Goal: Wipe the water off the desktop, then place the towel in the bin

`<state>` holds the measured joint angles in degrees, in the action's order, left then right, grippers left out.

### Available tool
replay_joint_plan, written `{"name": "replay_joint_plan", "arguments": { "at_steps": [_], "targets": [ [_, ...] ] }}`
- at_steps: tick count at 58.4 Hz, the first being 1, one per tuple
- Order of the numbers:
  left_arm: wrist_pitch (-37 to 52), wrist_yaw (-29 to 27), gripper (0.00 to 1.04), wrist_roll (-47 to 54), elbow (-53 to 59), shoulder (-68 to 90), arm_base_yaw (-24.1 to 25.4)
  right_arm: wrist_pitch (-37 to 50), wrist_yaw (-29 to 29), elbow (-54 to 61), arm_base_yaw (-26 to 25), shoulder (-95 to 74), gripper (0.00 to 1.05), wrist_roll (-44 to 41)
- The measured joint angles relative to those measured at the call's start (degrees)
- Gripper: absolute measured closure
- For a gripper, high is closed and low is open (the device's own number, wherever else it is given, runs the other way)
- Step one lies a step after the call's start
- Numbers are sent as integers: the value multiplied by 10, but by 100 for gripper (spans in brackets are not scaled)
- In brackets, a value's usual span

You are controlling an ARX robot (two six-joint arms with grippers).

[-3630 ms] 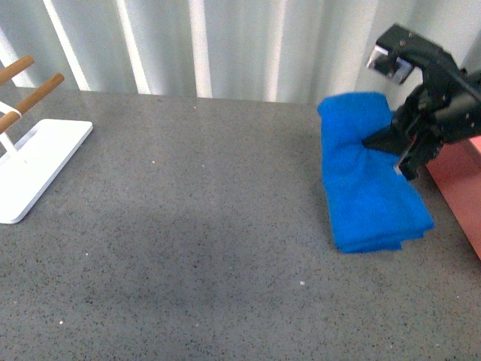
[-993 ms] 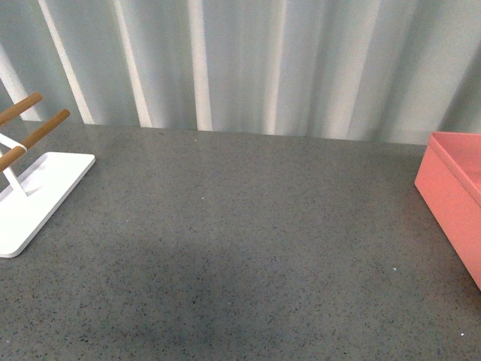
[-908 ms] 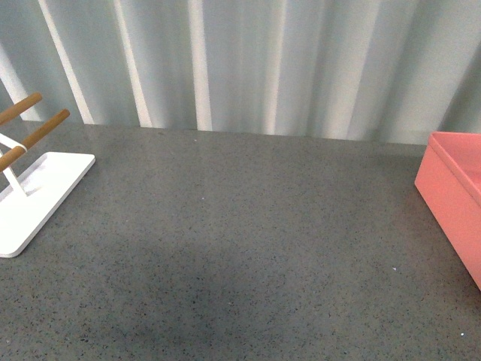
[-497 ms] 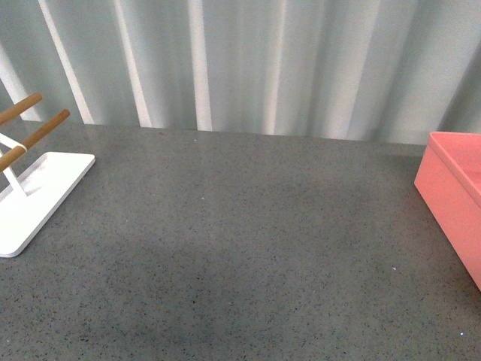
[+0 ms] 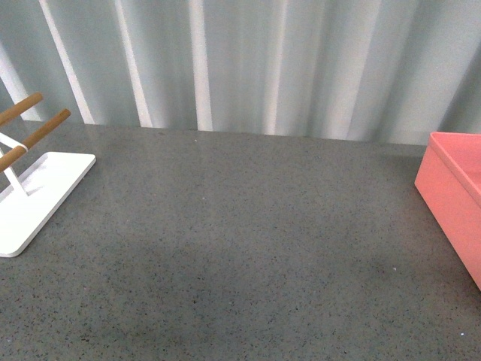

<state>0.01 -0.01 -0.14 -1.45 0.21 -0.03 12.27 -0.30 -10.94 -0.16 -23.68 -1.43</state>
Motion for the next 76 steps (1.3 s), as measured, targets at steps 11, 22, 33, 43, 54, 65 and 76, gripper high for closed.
{"name": "replay_joint_plan", "arguments": {
  "at_steps": [11, 22, 33, 43, 54, 65, 76],
  "targets": [
    [0, 0, 7, 0, 0, 0, 0, 1, 0, 32, 0, 33, 101, 2],
    [0, 0, 7, 0, 0, 0, 0, -6, 0, 59, 0, 69, 101, 3],
    [0, 0, 7, 0, 0, 0, 0, -24, 0, 78, 0, 107, 101, 4],
    [0, 0, 7, 0, 0, 0, 0, -47, 1, 87, 0, 139, 101, 5],
    [0, 0, 7, 0, 0, 0, 0, -122, 2, 95, 0, 234, 101, 7],
    [0, 0, 7, 0, 0, -1, 0, -122, 2, 95, 0, 234, 101, 7],
    [0, 0, 7, 0, 0, -1, 0, -122, 2, 95, 0, 234, 73, 7]
  ]
}}
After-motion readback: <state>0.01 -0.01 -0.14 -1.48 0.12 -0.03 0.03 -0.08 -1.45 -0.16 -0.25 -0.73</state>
